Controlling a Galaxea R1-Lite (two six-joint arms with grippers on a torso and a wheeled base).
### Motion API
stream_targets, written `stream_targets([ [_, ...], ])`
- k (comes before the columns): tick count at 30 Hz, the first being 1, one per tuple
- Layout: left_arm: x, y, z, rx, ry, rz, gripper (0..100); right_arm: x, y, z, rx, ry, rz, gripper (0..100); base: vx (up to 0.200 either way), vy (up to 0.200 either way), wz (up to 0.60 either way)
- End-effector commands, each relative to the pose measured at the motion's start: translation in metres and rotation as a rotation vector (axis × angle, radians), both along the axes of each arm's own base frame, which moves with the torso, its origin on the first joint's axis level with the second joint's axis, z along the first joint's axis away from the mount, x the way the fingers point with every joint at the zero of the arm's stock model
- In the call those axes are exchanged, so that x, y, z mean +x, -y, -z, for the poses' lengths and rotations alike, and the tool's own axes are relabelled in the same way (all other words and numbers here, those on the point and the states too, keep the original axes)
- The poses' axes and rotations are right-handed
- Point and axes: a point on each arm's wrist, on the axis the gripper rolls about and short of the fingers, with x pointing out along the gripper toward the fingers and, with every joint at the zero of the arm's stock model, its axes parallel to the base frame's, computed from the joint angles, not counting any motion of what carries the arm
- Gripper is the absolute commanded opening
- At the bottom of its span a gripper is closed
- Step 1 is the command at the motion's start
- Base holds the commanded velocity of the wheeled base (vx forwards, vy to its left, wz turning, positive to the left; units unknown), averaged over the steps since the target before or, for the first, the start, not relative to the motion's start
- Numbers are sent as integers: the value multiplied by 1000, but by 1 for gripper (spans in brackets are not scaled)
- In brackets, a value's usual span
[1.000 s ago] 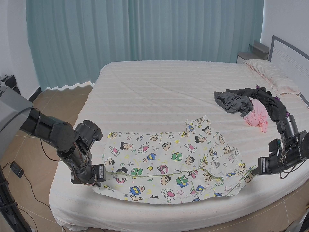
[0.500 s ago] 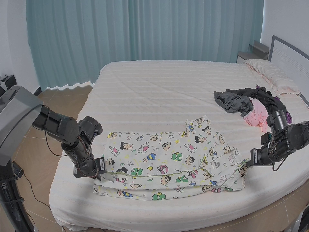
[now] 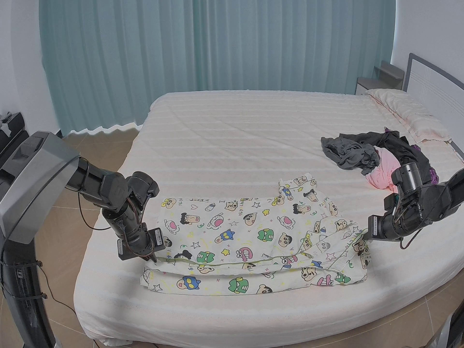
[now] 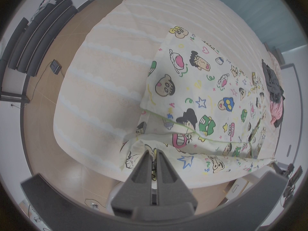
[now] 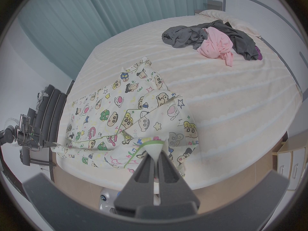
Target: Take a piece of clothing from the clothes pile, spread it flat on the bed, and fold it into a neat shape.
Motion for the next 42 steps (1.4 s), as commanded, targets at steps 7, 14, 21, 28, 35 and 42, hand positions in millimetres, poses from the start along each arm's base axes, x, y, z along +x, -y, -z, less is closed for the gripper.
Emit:
stream_targets([
  [7,20,0,14,-4,-19,-71,0,20,-2,11,40,-21,69,0,0,0,0],
  [14,25,-1,18,1,-32,-76,0,31,-3,22,34,-41,86,0,0,0,0],
  [21,33,1,21,8,-35,-79,0,43,-4,28,54,-9,169,0,0,0,0],
  [28,37,1,23,28,-40,-82,0,48,-5,42,67,-28,196,0,0,0,0],
  [35,41,3,27,28,-42,-80,0,58,-4,44,111,-3,256,0,0,0,0],
  [42,50,4,28,14,-24,-132,100,57,-4,52,120,-8,268,0,0,0,0],
])
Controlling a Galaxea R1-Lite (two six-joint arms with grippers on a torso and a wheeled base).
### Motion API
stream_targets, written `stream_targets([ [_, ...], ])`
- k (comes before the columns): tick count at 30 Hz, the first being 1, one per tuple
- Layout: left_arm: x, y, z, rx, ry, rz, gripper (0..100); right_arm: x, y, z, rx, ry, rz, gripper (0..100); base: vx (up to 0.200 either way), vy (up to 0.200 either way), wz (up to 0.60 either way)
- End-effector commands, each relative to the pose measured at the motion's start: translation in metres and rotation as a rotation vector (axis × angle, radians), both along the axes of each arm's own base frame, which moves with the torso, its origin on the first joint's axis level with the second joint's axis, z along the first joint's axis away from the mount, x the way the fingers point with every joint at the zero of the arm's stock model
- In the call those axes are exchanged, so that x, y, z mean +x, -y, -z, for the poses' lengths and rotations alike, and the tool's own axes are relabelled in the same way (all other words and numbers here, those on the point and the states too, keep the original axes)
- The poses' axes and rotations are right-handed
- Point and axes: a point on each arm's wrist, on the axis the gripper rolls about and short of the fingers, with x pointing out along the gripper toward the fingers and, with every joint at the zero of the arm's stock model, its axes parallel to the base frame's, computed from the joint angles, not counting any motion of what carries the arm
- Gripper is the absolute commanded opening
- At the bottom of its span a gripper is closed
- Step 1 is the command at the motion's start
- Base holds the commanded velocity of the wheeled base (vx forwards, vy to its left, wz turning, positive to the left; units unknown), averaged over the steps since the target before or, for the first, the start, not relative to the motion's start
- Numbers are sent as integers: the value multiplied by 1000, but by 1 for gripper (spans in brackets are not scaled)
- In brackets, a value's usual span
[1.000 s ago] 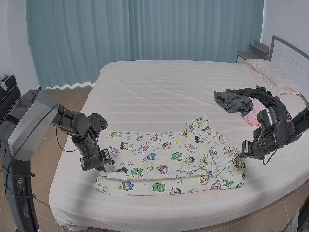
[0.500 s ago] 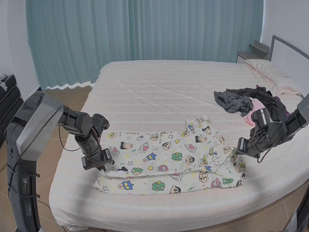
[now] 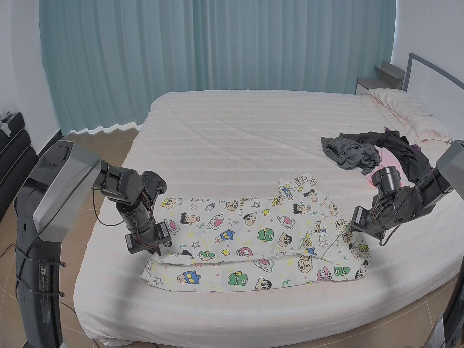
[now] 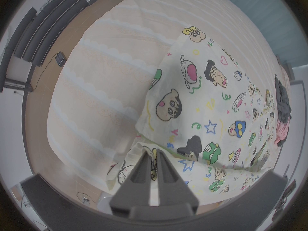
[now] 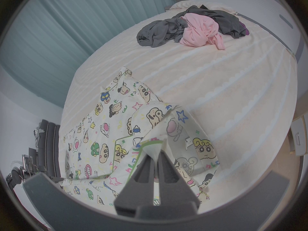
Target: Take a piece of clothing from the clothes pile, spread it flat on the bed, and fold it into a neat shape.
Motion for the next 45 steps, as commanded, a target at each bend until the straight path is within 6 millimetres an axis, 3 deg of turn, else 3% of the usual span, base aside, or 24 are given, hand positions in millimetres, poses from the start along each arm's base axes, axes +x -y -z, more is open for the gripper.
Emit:
stream_targets([
  [1,6,-1,2,-6,10,-29,100,0,0,10,3,-30,0,100,0,0,0],
  [6,8,-9,2,-10,10,-64,100,-1,1,13,18,-37,22,100,0,0,0],
  [13,7,-47,-10,-73,0,-150,100,-9,5,-11,131,34,119,100,0,0,0],
  [17,-9,-69,-27,-236,-29,-176,100,-24,-2,-15,275,65,193,100,0,0,0],
  [22,-47,-80,-45,-428,-34,-175,100,-47,-16,5,372,61,246,100,0,0,0],
  [27,-86,-78,-51,-593,48,-127,100,-59,-27,29,364,118,233,100,0,0,0],
  [30,-100,-59,-40,-606,87,-85,100,-58,-28,52,317,161,266,100,0,0,0],
  [34,-106,-45,-33,-636,167,-76,100,-64,-28,70,287,205,253,100,0,0,0],
  [45,-108,-41,-29,-640,200,-64,100,-62,-18,77,291,246,260,100,0,0,0],
])
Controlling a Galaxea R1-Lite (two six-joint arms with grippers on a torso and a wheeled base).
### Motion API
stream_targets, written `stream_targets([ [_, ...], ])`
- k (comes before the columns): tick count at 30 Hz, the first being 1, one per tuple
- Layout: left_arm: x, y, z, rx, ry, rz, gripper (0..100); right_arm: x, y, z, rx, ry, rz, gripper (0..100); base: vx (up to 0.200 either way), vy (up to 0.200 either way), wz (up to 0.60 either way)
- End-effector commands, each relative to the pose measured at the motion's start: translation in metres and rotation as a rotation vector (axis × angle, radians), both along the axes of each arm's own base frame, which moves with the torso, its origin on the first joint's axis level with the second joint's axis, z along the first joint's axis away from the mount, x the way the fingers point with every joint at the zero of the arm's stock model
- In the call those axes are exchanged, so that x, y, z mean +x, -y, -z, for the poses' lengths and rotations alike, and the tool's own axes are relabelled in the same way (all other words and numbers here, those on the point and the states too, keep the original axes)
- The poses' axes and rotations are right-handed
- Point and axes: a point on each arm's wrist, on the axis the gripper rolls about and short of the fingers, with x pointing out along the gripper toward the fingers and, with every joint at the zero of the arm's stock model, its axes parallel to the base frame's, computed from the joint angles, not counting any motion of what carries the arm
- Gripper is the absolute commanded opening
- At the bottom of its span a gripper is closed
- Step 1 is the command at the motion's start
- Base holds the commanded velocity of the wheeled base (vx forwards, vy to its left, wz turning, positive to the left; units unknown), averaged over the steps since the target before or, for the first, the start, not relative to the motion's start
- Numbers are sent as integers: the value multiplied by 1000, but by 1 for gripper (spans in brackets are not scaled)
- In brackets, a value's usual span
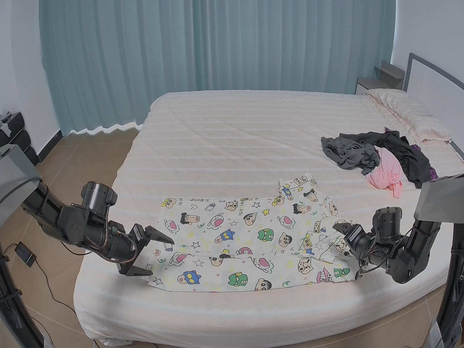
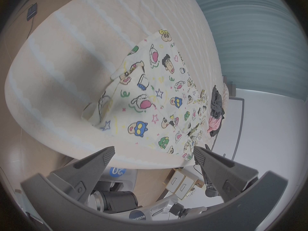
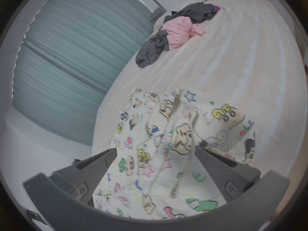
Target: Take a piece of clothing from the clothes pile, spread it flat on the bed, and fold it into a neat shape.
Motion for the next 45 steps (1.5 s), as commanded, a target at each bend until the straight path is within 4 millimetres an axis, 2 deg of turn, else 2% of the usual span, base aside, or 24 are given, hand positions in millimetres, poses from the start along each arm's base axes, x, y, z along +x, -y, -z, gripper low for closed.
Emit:
stream_targets([
  [1,-6,3,-3,1,4,11,100,-4,5,18,-8,-65,14,100,0,0,0],
  [10,-6,3,-2,2,6,14,100,9,5,14,39,-21,-20,100,0,0,0],
  [25,-6,3,-2,3,5,13,100,20,2,28,21,-23,-21,100,0,0,0],
  [26,-6,3,-2,3,5,13,100,20,2,28,21,-23,-21,0,0,0,0],
  [41,-6,3,-2,11,3,9,100,15,4,30,9,-35,-23,0,0,0,0],
  [45,-6,3,-2,11,3,9,100,7,4,18,16,25,-30,0,0,0,0],
])
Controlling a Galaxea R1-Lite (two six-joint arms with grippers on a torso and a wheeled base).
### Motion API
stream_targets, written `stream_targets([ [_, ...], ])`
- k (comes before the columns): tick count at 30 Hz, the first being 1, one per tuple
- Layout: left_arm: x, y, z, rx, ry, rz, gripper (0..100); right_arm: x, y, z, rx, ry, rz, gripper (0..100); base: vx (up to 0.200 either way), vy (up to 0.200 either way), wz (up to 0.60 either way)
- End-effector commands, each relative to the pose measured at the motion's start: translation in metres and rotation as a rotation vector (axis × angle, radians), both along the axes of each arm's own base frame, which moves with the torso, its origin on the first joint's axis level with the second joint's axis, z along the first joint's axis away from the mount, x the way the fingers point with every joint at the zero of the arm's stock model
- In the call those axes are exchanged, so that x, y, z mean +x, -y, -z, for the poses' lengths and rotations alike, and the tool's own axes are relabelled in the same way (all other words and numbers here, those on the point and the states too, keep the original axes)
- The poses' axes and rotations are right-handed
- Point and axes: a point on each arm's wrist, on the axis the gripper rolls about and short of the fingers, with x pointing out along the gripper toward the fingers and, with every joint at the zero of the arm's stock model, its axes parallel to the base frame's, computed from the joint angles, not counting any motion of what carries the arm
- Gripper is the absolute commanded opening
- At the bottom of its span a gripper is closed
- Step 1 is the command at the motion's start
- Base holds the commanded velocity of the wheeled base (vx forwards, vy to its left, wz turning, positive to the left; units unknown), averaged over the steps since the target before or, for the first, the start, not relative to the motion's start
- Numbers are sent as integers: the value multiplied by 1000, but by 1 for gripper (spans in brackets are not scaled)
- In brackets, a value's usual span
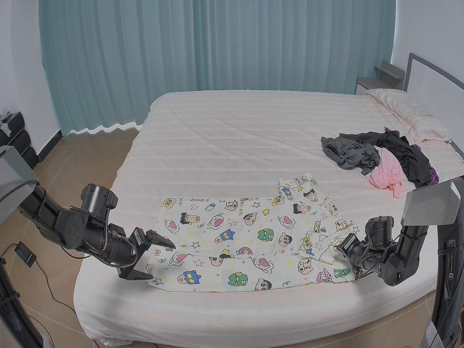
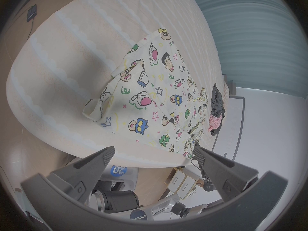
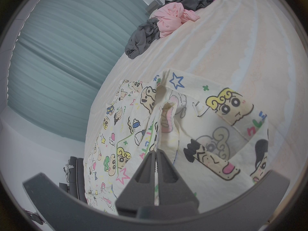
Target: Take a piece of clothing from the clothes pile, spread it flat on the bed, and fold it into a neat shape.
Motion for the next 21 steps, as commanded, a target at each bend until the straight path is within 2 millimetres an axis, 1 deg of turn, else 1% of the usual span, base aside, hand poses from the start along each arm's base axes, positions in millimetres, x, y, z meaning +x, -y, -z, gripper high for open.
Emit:
stream_targets([
  [1,0,0,1,0,-1,0,100,-11,0,-15,7,49,-7,0,0,0,0],
  [2,0,0,1,0,-3,0,100,-11,0,-16,7,50,-7,0,0,0,0],
  [6,0,0,1,0,-1,0,100,-16,0,-32,13,84,-11,0,0,0,0],
  [9,0,0,1,0,-3,0,100,-22,-5,-40,16,100,-28,0,0,0,0],
  [12,0,0,1,1,-1,-1,100,-26,-9,-52,17,130,-39,0,0,0,0],
  [13,0,0,1,0,-3,0,100,-27,-9,-58,14,146,-34,0,0,0,0],
  [14,0,0,1,0,-3,0,100,-27,-9,-60,14,151,-31,0,0,0,0],
  [18,0,0,1,1,-2,-1,100,-34,-10,-78,1,202,-40,0,0,0,0],
  [21,0,0,1,1,-2,-1,100,-38,-13,-83,-2,210,-54,0,0,0,0],
])
